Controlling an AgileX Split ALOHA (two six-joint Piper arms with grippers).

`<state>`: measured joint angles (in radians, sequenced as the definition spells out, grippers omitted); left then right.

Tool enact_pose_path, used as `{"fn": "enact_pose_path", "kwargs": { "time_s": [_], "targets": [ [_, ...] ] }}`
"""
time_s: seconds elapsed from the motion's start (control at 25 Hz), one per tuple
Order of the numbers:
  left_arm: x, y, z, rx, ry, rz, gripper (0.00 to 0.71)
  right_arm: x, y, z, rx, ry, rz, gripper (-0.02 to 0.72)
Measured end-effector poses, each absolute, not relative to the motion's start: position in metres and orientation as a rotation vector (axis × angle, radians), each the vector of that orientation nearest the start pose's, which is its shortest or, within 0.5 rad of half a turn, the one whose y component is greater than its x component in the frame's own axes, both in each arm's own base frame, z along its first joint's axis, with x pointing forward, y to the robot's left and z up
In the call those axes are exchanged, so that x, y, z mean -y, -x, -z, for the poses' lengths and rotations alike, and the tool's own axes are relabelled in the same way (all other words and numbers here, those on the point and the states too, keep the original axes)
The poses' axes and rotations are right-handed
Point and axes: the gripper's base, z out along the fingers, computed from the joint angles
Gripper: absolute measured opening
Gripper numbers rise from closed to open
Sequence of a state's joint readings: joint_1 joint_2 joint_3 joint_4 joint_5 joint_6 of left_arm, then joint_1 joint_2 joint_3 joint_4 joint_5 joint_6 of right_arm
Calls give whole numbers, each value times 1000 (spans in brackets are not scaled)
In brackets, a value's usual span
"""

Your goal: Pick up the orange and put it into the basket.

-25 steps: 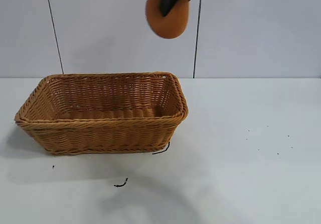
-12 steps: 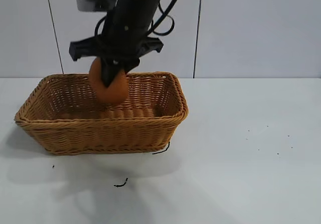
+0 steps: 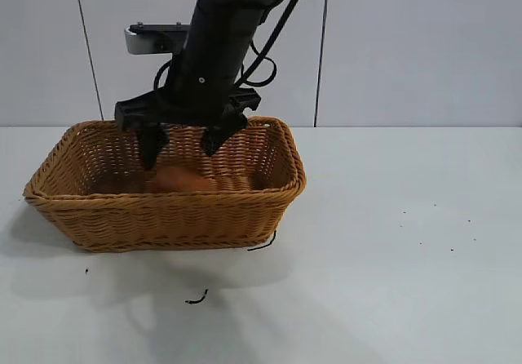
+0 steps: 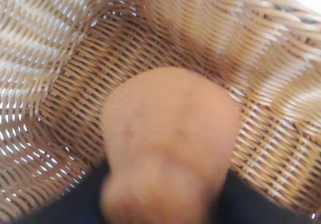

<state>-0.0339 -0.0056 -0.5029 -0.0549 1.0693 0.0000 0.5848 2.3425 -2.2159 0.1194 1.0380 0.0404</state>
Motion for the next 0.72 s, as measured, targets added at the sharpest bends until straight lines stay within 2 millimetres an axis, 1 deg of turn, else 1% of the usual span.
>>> {"fn": "enact_pose_path", "kwargs": {
  "time_s": [0.08,0.16,0.28,0.36,0.52,0.64,0.72],
  "targets": [
    [4,7,-277,-2044,-38,87,639,-274,-441,-246,-2580,611,-338,692],
    [4,7,-277,-2044,-38,87,639,-251,-455,-255,-2580,531,-305,694],
    [4,7,-277,-2044,-38,87,639,-206,-474,-254,-2627,422,-219,694],
    [4,7,-277,-2044,-38,87,639,-170,-485,-252,-2662,337,-161,694],
    [4,7,-277,-2044,-38,87,639,-106,-500,-251,-2708,170,-93,694],
    [4,7,-277,-2044,-38,87,639,-68,-505,-250,-2735,67,-62,694],
    [4,7,-277,-2044,-38,87,639,-51,-507,-250,-2735,21,-52,694]
  ]
}}
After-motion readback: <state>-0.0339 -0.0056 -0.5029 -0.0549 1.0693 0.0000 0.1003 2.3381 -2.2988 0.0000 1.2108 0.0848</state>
